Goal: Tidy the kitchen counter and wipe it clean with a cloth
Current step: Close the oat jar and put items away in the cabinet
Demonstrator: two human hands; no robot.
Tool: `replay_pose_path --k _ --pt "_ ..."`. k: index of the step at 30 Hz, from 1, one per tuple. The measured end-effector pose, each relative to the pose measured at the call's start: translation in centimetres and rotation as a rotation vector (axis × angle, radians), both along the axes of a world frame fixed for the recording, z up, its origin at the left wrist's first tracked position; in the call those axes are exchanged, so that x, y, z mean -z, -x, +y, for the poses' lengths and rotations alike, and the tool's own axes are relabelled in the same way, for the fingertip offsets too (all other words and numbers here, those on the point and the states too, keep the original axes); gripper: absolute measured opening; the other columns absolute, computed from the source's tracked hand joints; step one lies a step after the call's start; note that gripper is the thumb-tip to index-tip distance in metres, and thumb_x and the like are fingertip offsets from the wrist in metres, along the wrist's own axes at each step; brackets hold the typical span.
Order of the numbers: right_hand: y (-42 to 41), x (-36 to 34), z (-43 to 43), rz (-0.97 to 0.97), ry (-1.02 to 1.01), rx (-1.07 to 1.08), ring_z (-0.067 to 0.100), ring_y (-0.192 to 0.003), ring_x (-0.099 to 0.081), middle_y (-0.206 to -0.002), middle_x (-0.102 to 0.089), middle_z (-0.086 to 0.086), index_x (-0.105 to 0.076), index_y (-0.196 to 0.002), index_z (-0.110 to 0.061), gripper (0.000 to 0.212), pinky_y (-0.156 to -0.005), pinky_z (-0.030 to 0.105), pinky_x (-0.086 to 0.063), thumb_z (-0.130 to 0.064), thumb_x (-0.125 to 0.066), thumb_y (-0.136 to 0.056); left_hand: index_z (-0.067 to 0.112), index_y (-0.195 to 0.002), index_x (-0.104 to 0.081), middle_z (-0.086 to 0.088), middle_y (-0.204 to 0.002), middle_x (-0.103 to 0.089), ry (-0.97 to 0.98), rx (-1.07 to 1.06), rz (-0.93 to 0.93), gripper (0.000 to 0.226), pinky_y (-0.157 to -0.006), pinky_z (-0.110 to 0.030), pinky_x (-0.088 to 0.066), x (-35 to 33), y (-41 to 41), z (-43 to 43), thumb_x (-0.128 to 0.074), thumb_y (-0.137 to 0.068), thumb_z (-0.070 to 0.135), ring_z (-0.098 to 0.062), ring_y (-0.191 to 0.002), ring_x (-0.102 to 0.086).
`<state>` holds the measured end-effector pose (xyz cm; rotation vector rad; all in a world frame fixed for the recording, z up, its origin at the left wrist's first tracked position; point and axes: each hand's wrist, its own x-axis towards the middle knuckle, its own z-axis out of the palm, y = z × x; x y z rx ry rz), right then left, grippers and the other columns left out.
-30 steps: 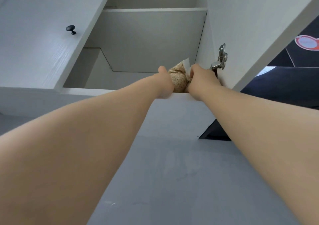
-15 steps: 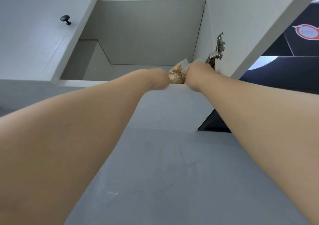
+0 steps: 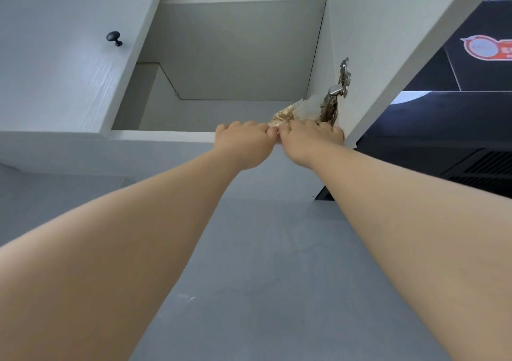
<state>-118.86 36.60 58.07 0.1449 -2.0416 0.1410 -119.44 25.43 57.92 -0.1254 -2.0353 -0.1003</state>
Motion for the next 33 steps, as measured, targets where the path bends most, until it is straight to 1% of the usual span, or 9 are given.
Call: replay_pose_path --k 3,6,8,10,13,16,20,29,33 --pt "-0.5 1.5 0.2 -0.043 -0.026 -0.033 0.028 -0.146 -0.005 -0.157 -0.018 0.004 -0.026 -0.147 -0.023 0.053 -0.117 0.041 -0.004 -0.046 -0.02 -0.1 0.022 -0.137 -0.04 0.001 -0.145 -0.039 -0.012 0.079 -0.011 0.041 -0.113 -0.039 -0.016 1.5 -0.7 -0.9 -0.028 -0.099 0.032 -0.024 -0.136 -0.029" --pt "-1.8 3.3 0.3 -0.151 0.031 -0.206 0.024 -0.147 0.013 -0.16 0.002 0.0 -0.012 -0.152 -0.025 0.053 -0.118 0.042 0.001 -0.035 -0.025 -0.101 0.017 -0.148 -0.024 0.001 -0.156 -0.021 -0.012 0.182 -0.084 0.052 -0.118 -0.038 -0.014 3.9 -2.6 -1.5 -0.039 -0.098 0.023 -0.021 -0.145 -0.014" --pt "-2.5 4.8 0.2 -0.223 0.053 -0.309 0.027 -0.147 0.003 -0.16 -0.002 0.002 -0.015 -0.151 -0.024 0.051 -0.119 0.042 -0.01 -0.025 -0.024 -0.101 0.017 -0.146 -0.029 0.0 -0.155 -0.022 -0.09 0.249 -0.141 0.052 -0.11 -0.029 -0.025 6.1 -4.0 -1.7 -0.045 -0.096 0.019 -0.02 -0.142 -0.023" --pt "-3.0 7.4 0.5 -0.318 0.076 -0.353 0.032 -0.139 -0.025 -0.154 -0.025 0.009 -0.025 -0.147 -0.021 0.048 -0.113 0.042 -0.028 -0.023 -0.024 -0.099 0.02 -0.141 -0.038 -0.002 -0.149 -0.035 -0.173 0.244 -0.179 0.048 -0.093 -0.026 -0.036 9.3 -5.0 -2.5 -0.05 -0.094 0.02 -0.022 -0.13 -0.041" --pt "-2.7 11.9 1.0 -0.385 0.093 -0.307 0.033 -0.125 -0.043 -0.139 -0.046 0.013 -0.041 -0.135 -0.018 0.041 -0.104 0.038 -0.037 -0.024 -0.026 -0.097 0.022 -0.136 -0.044 -0.001 -0.142 -0.044 -0.166 0.181 -0.253 0.044 -0.095 -0.029 -0.04 14.1 -5.9 -3.7 -0.05 -0.092 0.019 -0.023 -0.124 -0.047" --pt "-1.9 16.7 0.1 -0.481 0.081 -0.326 0.032 -0.121 -0.047 -0.132 -0.052 0.015 -0.048 -0.124 -0.013 0.036 -0.1 0.038 -0.038 -0.022 -0.028 -0.096 0.021 -0.135 -0.045 0.0 -0.142 -0.046 -0.149 0.122 -0.364 0.044 -0.101 -0.03 -0.04 18.3 -6.7 -4.6 -0.05 -0.091 0.017 -0.022 -0.127 -0.045" --pt "-0.9 23.2 -2.2 -0.647 0.083 -0.403 0.031 -0.121 -0.048 -0.132 -0.052 0.016 -0.049 -0.123 -0.009 0.034 -0.099 0.036 -0.039 -0.022 -0.032 -0.096 0.021 -0.133 -0.046 0.001 -0.139 -0.048 -0.186 0.069 -0.495 0.042 -0.098 -0.031 -0.041 23.4 -7.6 -5.6 -0.049 -0.091 0.017 -0.022 -0.124 -0.048" --pt "-3.0 35.5 -7.5 -0.926 0.03 -0.535 0.031 -0.12 -0.049 -0.129 -0.054 0.011 -0.047 -0.126 -0.014 0.035 -0.096 0.036 -0.039 -0.024 -0.031 -0.097 0.019 -0.135 -0.045 -0.002 -0.14 -0.048 -0.328 0.006 -0.756 0.044 -0.094 -0.029 -0.041 36.0 -8.6 -8.3 -0.047 -0.091 0.014 -0.022 -0.123 -0.05" --pt "-2.9 40.8 -9.3 -1.037 0.019 -0.553 0.031 -0.115 -0.051 -0.124 -0.057 0.012 -0.051 -0.115 -0.013 0.028 -0.095 0.037 -0.04 -0.023 -0.033 -0.095 0.019 -0.135 -0.044 -0.004 -0.139 -0.049 -0.38 -0.044 -0.881 0.043 -0.096 -0.031 -0.043 42.0 -9.1 -10.1 -0.047 -0.092 0.017 -0.023 -0.12 -0.051"
